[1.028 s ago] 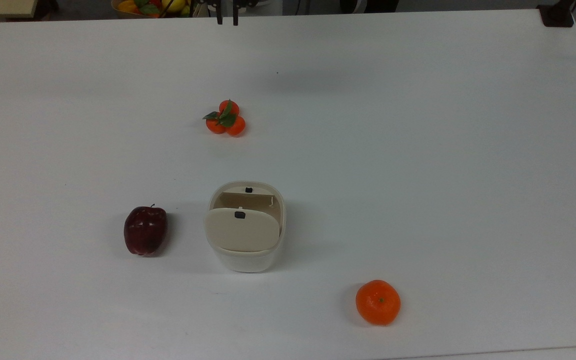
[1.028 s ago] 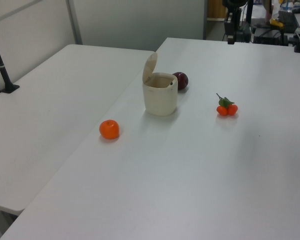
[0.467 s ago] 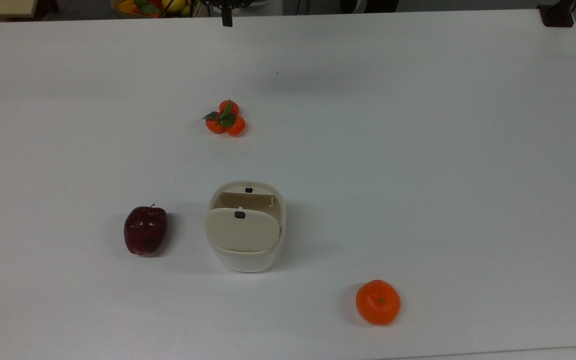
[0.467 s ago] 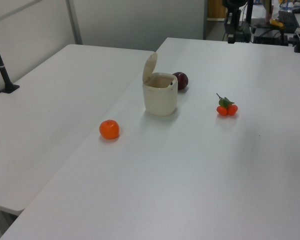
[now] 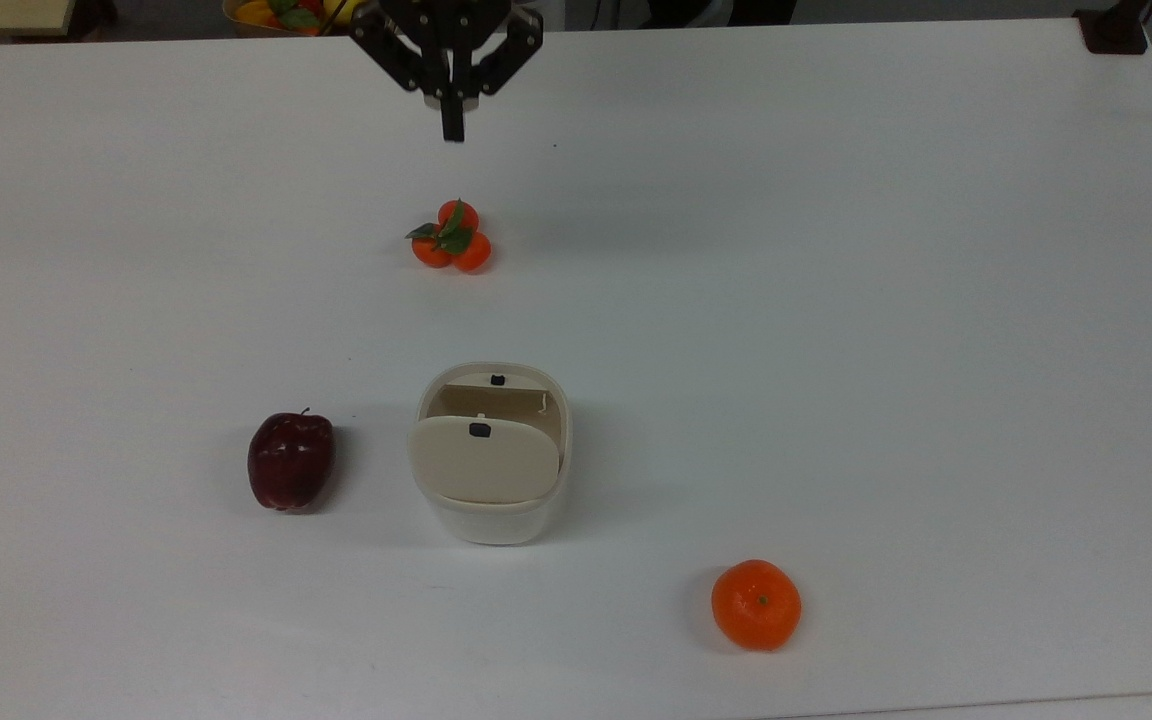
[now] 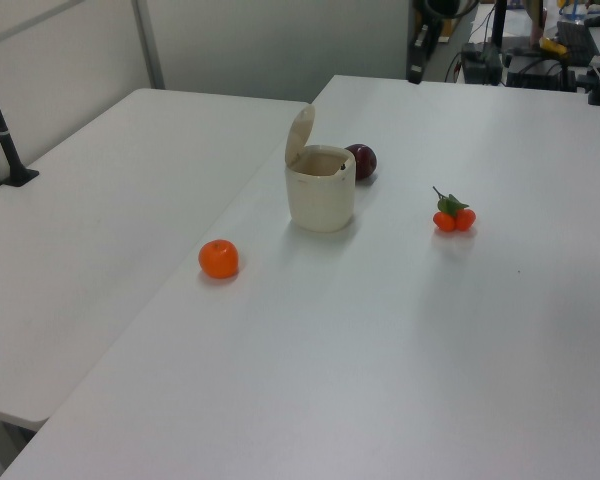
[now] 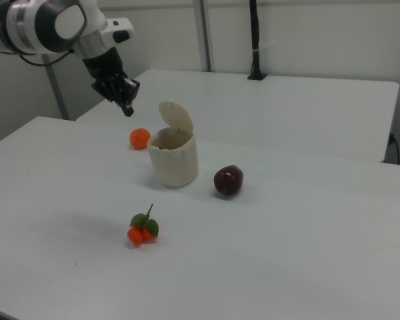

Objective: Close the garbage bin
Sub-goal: 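Move the gripper over the open lid of the cream bin, then push the raised flip lid down with the gripper fingertips until shut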

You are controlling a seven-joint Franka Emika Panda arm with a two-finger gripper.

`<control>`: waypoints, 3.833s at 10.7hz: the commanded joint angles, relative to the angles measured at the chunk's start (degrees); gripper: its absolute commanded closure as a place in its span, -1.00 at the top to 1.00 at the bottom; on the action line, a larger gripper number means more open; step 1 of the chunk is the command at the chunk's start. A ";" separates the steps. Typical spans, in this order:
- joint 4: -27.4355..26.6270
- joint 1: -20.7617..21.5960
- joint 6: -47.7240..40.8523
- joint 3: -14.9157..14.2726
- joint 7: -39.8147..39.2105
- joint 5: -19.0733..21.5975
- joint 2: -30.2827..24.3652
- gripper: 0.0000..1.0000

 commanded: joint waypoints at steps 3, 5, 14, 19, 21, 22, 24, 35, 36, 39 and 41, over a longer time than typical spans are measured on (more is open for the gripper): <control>0.00 0.28 20.35 -0.29 2.91 0.63 5.89 -1.00; -0.08 0.28 30.37 -0.29 4.60 0.10 8.70 -1.00; -0.08 -0.42 57.38 -0.38 4.16 0.01 18.29 -1.00; -0.08 -0.42 58.28 -0.38 3.81 -0.17 19.70 -1.00; -0.17 -0.33 58.19 -0.38 3.90 -0.25 20.14 -1.00; -0.35 -0.33 58.19 -0.38 3.90 -0.34 20.14 -1.00; -0.52 -0.33 57.84 -0.38 3.98 -0.25 20.06 -1.00; -0.44 0.55 32.63 -0.20 3.81 -0.96 17.24 -1.00; -0.61 0.55 31.74 -0.11 3.90 -0.96 17.42 -1.00; -0.70 0.89 29.54 0.06 4.34 -0.87 18.21 -1.00; -0.96 0.81 29.54 0.06 4.34 -0.78 18.30 -1.00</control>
